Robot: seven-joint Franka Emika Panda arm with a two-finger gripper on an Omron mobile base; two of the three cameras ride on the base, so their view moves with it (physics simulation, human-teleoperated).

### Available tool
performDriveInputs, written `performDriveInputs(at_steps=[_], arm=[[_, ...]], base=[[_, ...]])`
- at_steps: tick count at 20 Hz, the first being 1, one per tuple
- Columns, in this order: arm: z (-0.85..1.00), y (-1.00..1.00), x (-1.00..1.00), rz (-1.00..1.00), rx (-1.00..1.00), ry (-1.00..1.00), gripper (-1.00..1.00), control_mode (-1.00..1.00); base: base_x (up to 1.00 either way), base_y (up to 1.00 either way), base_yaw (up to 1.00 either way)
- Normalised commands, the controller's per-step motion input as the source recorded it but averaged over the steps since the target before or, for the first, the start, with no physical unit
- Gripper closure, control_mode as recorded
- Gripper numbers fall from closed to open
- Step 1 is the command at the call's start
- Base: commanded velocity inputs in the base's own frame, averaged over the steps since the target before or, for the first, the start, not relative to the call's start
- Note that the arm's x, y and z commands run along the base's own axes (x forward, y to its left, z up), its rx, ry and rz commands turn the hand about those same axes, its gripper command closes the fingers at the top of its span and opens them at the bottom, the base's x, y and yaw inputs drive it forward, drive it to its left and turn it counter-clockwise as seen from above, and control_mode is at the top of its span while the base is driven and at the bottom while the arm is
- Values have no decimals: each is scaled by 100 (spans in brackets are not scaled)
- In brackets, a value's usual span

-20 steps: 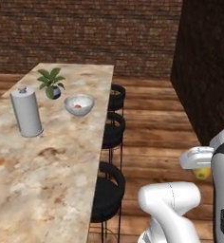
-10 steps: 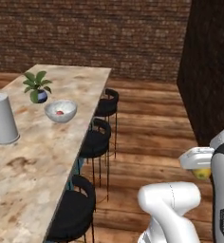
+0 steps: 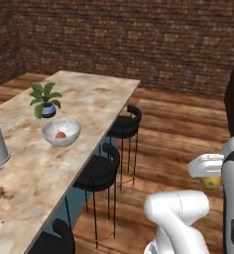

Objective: Retrieve the peach and apple from the fridge and place them into the bowl on the dining table.

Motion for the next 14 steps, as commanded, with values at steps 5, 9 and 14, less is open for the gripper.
performDriveInputs(at_steps=[5,9,14], arm=[[0,0,0,0,0,0,100,100],[0,0,0,0,0,0,100,100],[0,0,0,0,0,0,100,100]], base=[[100,0,53],[93,0,60],[82,0,62]])
